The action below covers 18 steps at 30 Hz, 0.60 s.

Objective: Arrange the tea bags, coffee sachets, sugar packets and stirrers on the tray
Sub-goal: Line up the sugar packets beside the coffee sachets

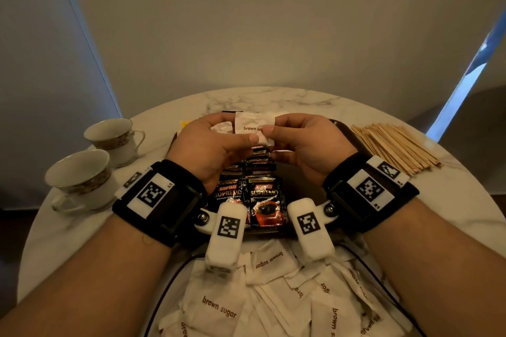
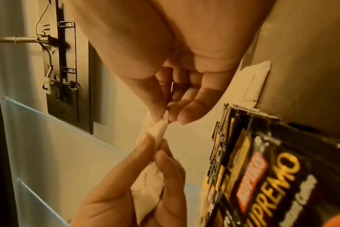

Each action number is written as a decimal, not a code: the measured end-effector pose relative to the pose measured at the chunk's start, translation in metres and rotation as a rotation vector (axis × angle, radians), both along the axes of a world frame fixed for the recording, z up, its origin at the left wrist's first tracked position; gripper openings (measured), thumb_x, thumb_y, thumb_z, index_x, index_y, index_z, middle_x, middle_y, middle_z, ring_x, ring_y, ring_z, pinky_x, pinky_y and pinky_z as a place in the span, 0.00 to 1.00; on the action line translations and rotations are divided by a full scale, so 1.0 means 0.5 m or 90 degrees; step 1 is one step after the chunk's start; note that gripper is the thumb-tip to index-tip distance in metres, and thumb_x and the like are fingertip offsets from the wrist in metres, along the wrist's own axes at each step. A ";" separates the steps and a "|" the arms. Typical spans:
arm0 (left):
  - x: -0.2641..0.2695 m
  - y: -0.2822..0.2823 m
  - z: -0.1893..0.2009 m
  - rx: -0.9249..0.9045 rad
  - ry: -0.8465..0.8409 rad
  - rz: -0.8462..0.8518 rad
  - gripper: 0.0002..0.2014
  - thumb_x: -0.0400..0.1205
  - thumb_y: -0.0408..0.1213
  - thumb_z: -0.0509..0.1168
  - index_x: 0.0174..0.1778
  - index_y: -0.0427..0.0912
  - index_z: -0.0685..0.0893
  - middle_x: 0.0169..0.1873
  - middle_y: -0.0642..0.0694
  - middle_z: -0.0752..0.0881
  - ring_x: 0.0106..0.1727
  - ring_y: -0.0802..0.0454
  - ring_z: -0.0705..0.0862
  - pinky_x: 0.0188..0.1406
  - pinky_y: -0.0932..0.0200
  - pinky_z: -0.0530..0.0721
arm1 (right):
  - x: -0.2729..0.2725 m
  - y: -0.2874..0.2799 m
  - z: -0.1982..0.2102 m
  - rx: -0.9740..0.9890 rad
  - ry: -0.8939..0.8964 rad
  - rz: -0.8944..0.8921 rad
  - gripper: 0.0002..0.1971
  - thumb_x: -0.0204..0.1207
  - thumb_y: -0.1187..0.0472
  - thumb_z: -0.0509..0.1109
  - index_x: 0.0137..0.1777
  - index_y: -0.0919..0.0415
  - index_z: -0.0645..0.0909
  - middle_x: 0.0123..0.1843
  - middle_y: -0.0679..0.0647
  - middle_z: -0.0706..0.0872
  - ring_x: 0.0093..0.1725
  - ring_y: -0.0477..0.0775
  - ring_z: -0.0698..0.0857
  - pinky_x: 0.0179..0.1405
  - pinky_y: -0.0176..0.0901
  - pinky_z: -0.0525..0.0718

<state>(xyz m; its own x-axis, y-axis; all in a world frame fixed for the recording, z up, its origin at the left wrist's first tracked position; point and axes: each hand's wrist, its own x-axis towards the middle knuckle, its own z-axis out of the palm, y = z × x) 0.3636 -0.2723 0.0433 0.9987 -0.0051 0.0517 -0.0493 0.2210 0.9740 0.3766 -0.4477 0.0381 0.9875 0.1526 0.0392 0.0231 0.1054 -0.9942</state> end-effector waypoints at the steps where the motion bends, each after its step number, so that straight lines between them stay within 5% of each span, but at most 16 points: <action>1: 0.002 0.000 -0.001 -0.004 0.010 0.005 0.16 0.73 0.19 0.76 0.54 0.38 0.89 0.47 0.40 0.94 0.44 0.47 0.94 0.35 0.61 0.89 | 0.002 0.000 0.000 0.003 -0.001 -0.005 0.02 0.81 0.67 0.74 0.50 0.64 0.89 0.48 0.58 0.93 0.45 0.55 0.89 0.42 0.44 0.88; 9: 0.013 0.009 -0.004 0.001 0.028 0.053 0.06 0.83 0.23 0.71 0.52 0.36 0.90 0.41 0.40 0.92 0.38 0.52 0.91 0.37 0.61 0.90 | 0.090 -0.081 -0.018 -0.087 0.064 -0.253 0.06 0.79 0.73 0.74 0.49 0.62 0.88 0.38 0.56 0.87 0.33 0.51 0.82 0.29 0.42 0.82; 18: 0.013 0.013 0.001 -0.005 0.025 0.048 0.05 0.82 0.22 0.71 0.50 0.35 0.89 0.37 0.41 0.91 0.36 0.52 0.91 0.36 0.61 0.90 | 0.108 -0.095 -0.042 -0.218 0.220 -0.208 0.07 0.79 0.74 0.73 0.50 0.62 0.86 0.51 0.62 0.89 0.38 0.51 0.84 0.41 0.42 0.86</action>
<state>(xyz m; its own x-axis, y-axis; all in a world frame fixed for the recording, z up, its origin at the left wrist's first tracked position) 0.3702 -0.2655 0.0436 0.9974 0.0705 0.0116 -0.0272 0.2253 0.9739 0.4308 -0.4951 0.0171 0.9321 -0.2148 -0.2917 -0.3314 -0.1806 -0.9260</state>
